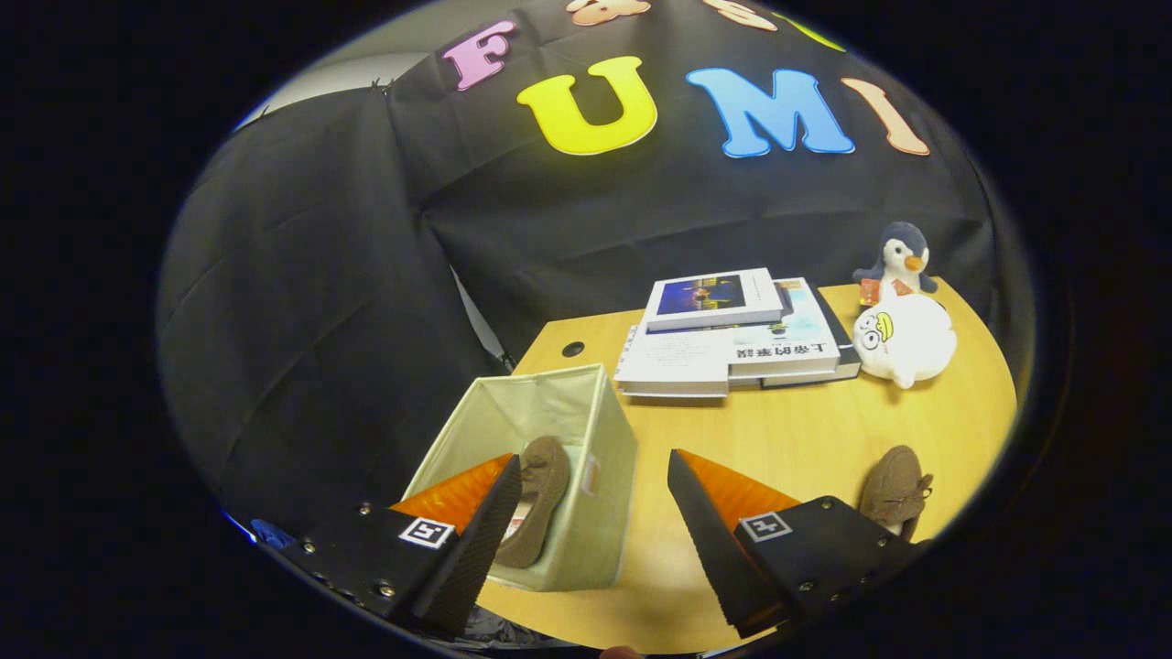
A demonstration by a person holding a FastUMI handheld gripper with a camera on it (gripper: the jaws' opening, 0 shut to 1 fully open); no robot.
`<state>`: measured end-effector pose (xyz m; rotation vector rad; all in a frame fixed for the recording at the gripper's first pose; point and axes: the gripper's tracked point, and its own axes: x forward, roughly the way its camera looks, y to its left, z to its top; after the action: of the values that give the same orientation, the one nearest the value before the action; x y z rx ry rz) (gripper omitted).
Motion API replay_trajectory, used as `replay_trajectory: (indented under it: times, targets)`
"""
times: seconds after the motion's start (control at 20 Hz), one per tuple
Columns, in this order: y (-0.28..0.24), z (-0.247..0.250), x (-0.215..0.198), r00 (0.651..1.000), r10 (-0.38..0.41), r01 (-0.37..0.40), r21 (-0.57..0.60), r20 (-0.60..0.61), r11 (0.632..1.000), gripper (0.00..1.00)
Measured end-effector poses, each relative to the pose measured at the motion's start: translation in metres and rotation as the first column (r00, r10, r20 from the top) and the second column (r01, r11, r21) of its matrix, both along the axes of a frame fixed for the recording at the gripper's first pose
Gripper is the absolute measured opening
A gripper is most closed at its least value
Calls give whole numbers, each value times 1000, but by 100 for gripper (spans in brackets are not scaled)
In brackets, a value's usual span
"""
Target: Open the storage box then place both shoes into the box .Put the left shoe in first, then the right shoe, with the right side of both shoes facing outward in a uniform manner.
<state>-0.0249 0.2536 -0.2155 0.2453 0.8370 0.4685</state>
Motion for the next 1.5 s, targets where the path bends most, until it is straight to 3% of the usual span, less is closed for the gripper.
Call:
replay_trajectory:
  times: [0.6,1.05,1.5]
  targets:
    - [-135,-25,14,991,-130,130,-126,11,983,98]
    - [-221,-52,-1,976,-217,212,-221,-1,952,98]
    - [-279,-94,-24,968,-244,213,-324,-58,922,98]
